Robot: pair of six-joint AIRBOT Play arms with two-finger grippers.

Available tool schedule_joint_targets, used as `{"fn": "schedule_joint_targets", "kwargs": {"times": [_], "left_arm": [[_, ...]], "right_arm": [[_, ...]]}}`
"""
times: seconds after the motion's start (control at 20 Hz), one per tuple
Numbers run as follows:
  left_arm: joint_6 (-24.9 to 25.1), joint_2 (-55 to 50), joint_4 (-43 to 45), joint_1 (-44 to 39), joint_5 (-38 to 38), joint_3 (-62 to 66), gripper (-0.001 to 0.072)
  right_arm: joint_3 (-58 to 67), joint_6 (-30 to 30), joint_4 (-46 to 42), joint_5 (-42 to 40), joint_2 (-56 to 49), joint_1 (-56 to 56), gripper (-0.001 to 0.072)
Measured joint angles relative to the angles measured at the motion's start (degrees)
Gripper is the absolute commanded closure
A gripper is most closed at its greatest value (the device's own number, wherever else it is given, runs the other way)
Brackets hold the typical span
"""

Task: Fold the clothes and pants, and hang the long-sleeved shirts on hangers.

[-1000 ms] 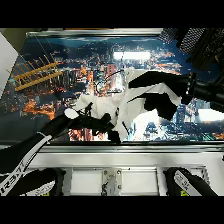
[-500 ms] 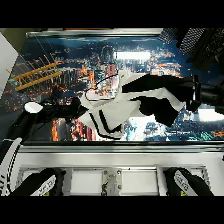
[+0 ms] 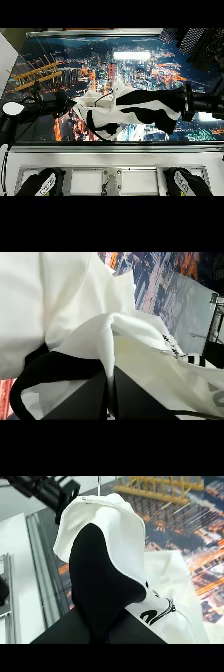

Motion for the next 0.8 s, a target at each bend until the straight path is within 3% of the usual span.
{"fn": "schedule_joint_targets", "kwargs": {"times": [0.3, 0.8], "left_arm": [[-0.9, 0.72, 9.4, -2.89, -5.97, 14.93, 0.0697], [-6.73, -7.82, 29.18, -16.2, -20.68, 48.68, 0.0696]], "right_arm": [[-11.72, -5.44, 6.23, -0.55, 0.37, 2.14, 0.0706], [-18.05, -13.97, 19.8, -15.41, 0.7, 12.37, 0.0706]]}}
